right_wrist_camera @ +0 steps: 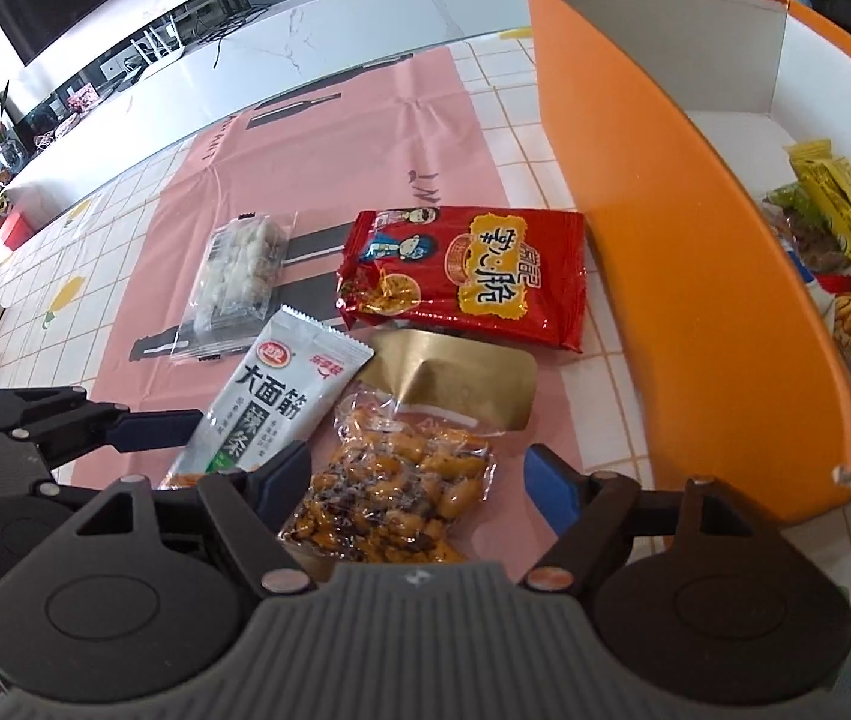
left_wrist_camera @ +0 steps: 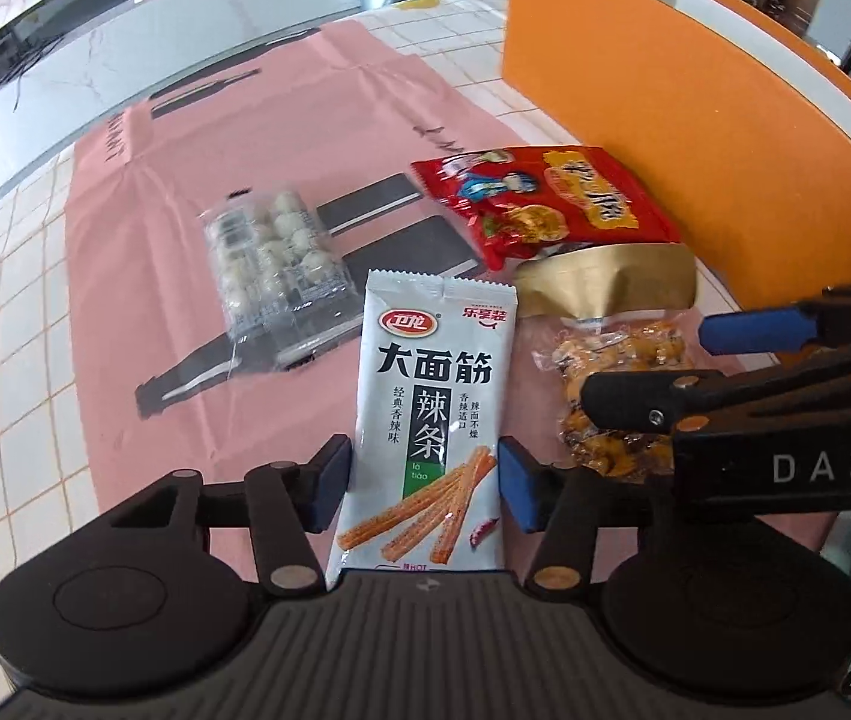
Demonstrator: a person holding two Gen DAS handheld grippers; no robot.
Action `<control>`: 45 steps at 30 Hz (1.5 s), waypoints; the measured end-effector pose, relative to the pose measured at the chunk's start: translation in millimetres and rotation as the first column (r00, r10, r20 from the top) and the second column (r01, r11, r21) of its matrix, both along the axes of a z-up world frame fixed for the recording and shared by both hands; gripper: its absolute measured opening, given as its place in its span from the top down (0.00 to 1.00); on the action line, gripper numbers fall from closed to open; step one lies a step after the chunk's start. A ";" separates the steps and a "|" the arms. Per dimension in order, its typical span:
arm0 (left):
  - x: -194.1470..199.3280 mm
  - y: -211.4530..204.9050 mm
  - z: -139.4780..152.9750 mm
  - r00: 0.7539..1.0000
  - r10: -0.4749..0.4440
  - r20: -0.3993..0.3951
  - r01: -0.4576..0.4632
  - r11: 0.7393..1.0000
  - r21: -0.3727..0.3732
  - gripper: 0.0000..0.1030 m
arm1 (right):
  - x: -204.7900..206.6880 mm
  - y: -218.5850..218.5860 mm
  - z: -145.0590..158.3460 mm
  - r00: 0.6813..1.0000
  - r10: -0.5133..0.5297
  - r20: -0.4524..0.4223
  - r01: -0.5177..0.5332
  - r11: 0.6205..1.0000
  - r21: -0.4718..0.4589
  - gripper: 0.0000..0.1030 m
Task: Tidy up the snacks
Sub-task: 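Grasp the white spicy-strip bag with the left tool while the right tool grasps the peanut bag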
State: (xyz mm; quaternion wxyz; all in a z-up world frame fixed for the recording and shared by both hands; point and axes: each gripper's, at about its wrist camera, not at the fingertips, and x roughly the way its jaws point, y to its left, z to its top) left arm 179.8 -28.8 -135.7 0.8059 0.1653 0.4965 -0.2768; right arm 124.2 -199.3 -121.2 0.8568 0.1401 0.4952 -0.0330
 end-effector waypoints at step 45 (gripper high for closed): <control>-24.9 24.0 46.2 0.974 0.222 -0.045 -0.225 0.972 -0.070 0.47 | -14.1 5.5 7.4 0.995 0.096 0.030 -0.096 0.995 -0.006 0.45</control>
